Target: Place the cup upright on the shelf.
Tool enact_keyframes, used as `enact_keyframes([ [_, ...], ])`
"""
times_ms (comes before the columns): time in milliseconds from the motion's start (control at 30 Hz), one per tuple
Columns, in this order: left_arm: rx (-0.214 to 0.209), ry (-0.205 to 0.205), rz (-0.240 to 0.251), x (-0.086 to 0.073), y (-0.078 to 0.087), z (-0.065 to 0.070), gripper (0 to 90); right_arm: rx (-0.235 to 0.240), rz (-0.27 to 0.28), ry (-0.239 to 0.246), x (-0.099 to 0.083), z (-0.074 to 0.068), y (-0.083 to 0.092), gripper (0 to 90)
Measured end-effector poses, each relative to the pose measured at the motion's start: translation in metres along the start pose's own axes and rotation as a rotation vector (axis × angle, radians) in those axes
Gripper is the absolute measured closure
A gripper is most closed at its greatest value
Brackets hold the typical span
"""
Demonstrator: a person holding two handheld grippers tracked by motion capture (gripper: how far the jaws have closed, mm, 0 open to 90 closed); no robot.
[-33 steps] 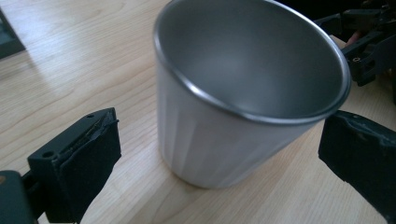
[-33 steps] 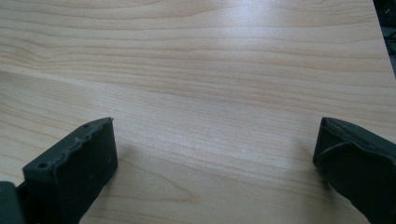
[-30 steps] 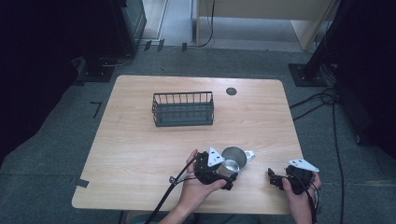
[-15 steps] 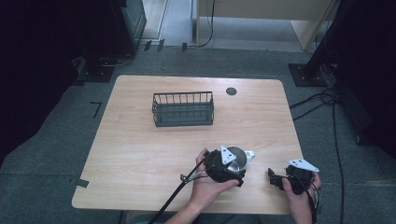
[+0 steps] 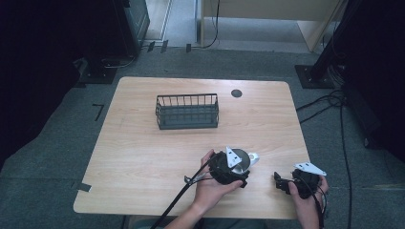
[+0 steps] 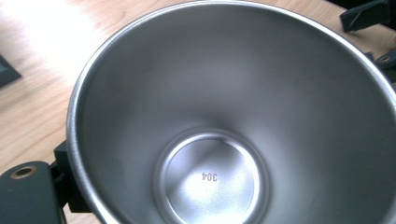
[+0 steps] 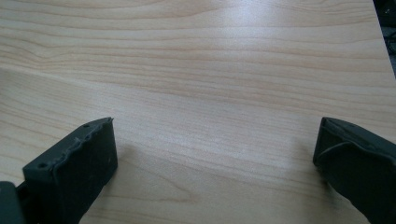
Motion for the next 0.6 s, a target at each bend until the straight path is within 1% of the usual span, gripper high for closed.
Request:
enact_keyframes([
  [133,-0.008,-0.027,-0.009,-0.004,0.005,-0.009,7.8,0.000,0.000,-0.001,0.000,0.000,0.000,0.0],
  [233,-0.007,-0.046,0.000,-0.008,0.010,-0.014,7.8,0.000,0.001,-0.001,0.000,0.000,0.000,0.0],
  [267,-0.007,-0.046,0.000,-0.008,0.010,-0.014,7.9,0.000,0.001,-0.001,0.000,0.000,0.000,0.0],
  [300,-0.009,-0.038,0.004,-0.011,0.014,-0.020,7.9,0.000,0.001,-0.001,0.000,0.000,0.000,0.0],
  [333,-0.009,-0.038,0.004,-0.011,0.014,-0.020,7.9,0.000,0.001,-0.001,0.000,0.000,0.000,0.0],
  [367,-0.009,-0.022,0.012,-0.014,0.018,-0.027,7.9,0.000,0.001,-0.001,0.000,0.000,0.000,0.0],
  [400,-0.005,-0.016,0.014,-0.015,0.020,-0.030,7.9,0.000,0.001,-0.001,0.000,0.000,0.000,0.0],
  [433,-0.005,-0.013,0.016,-0.016,0.022,-0.034,7.9,0.000,0.001,-0.002,0.000,0.000,0.000,0.0],
  [467,-0.005,-0.013,0.016,-0.016,0.022,-0.034,7.9,0.001,0.001,-0.001,0.000,0.000,0.000,0.0],
  [500,-0.006,-0.011,0.018,-0.018,0.025,-0.037,7.9,0.001,0.001,-0.001,0.000,0.000,0.000,0.0],
  [533,-0.006,-0.005,0.026,-0.020,0.029,-0.045,8.0,0.000,0.001,-0.001,0.000,0.000,0.000,0.0],
  [567,-0.006,-0.005,0.026,-0.020,0.029,-0.045,8.0,0.000,0.001,-0.001,0.000,0.000,0.000,0.0],
  [600,-0.003,-0.006,0.030,-0.021,0.032,-0.050,8.0,0.000,0.000,-0.001,0.000,0.000,0.000,0.0],
])
Point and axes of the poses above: each handheld gripper's, and its own axes: y roughly backward along the jaws, x roughly out of its top, z roughly to its right, the point moved 6 cm from there along -y, roughly forward along the jaws, and after that the axes turned 15 degrees about -y, right-handed, at the moved point
